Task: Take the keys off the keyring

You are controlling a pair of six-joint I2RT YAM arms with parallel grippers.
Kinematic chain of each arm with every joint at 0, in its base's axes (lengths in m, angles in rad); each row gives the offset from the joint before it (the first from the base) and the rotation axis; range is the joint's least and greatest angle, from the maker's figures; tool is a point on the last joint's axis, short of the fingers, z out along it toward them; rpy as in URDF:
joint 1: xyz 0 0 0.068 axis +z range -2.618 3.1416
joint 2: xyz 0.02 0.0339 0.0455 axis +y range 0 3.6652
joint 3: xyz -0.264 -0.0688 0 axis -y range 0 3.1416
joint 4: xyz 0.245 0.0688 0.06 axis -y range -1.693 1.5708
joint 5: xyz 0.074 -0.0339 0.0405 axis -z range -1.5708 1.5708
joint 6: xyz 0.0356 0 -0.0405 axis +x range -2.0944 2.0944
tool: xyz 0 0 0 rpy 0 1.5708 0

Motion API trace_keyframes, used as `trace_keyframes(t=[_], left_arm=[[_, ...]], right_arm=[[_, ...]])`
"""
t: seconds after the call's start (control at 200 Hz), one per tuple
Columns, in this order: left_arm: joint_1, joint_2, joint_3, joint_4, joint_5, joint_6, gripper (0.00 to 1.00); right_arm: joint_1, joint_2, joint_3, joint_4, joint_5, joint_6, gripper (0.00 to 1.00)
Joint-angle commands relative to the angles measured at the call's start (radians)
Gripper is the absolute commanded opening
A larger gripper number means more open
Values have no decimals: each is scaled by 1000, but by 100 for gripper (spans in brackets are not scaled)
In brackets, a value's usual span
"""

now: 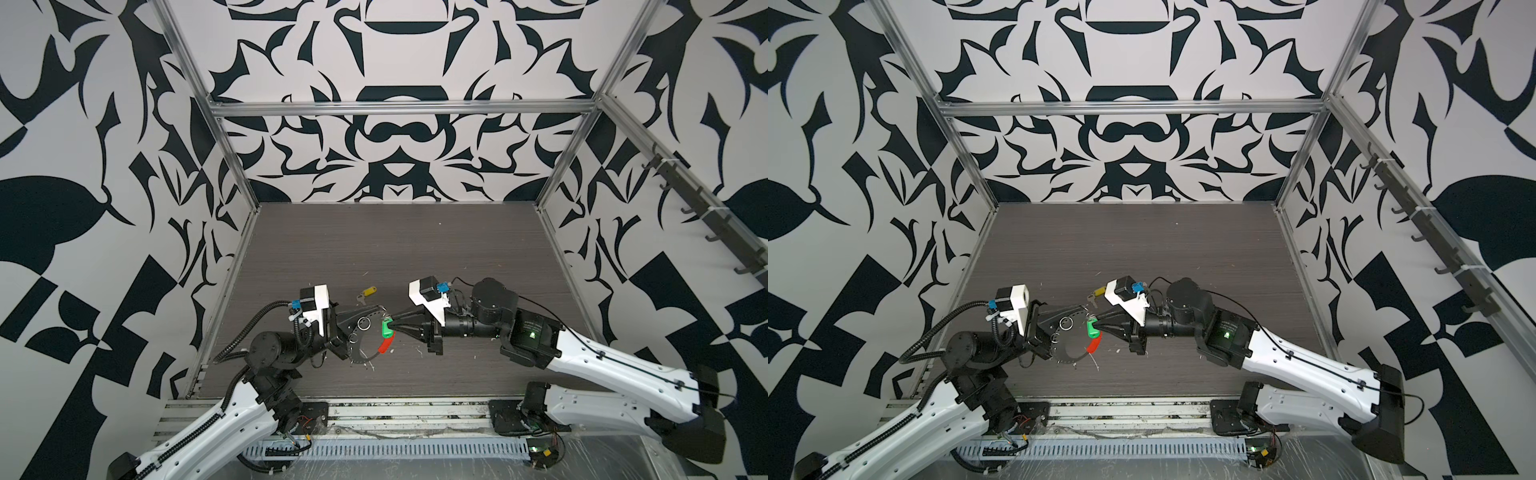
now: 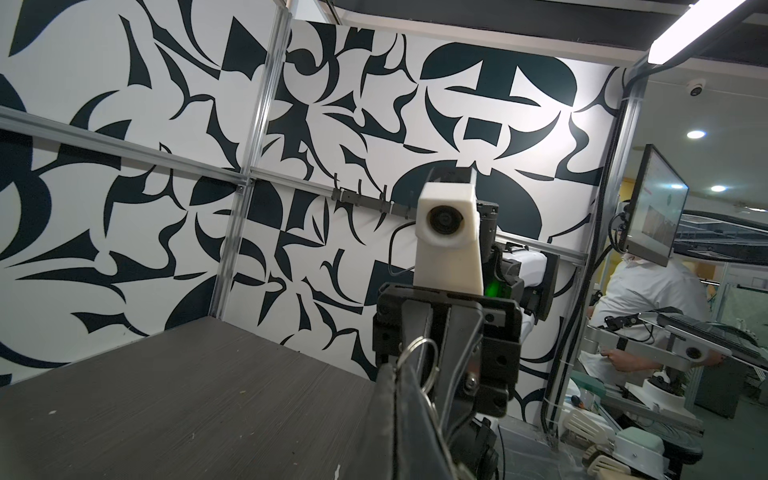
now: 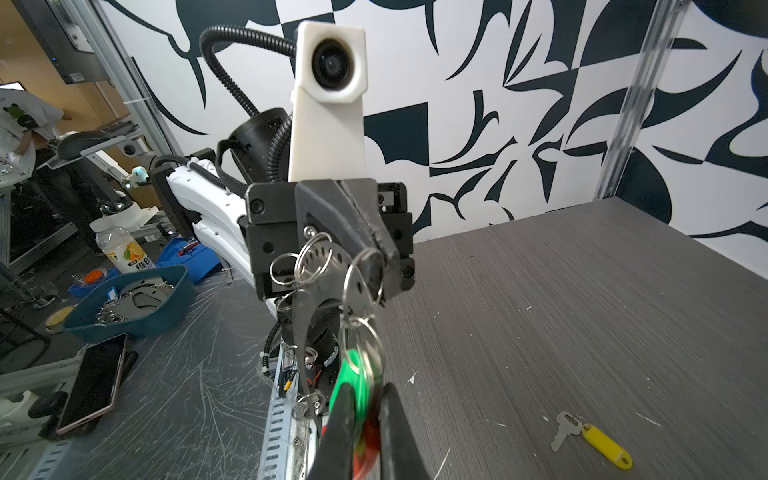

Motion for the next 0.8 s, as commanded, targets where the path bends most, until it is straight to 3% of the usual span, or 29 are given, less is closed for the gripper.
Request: trace_keyframes(t=[0.0,0.185,0.565,0.795], left_arm=[[-5,7,34,-25,-1,2,0],[-5,-5,33,-33,-2,2,0],[-5,-29,33,-55,-10,0,0],[-6,-28,34,-50,-12,-3,0]], right_arm=[[-7,14,46,9,79,2,30],[-7,-13,35,8,99,4,47],[-8,-89,35,-51,162,-16,59],[-4,-73,61,-97,78,-2,51]])
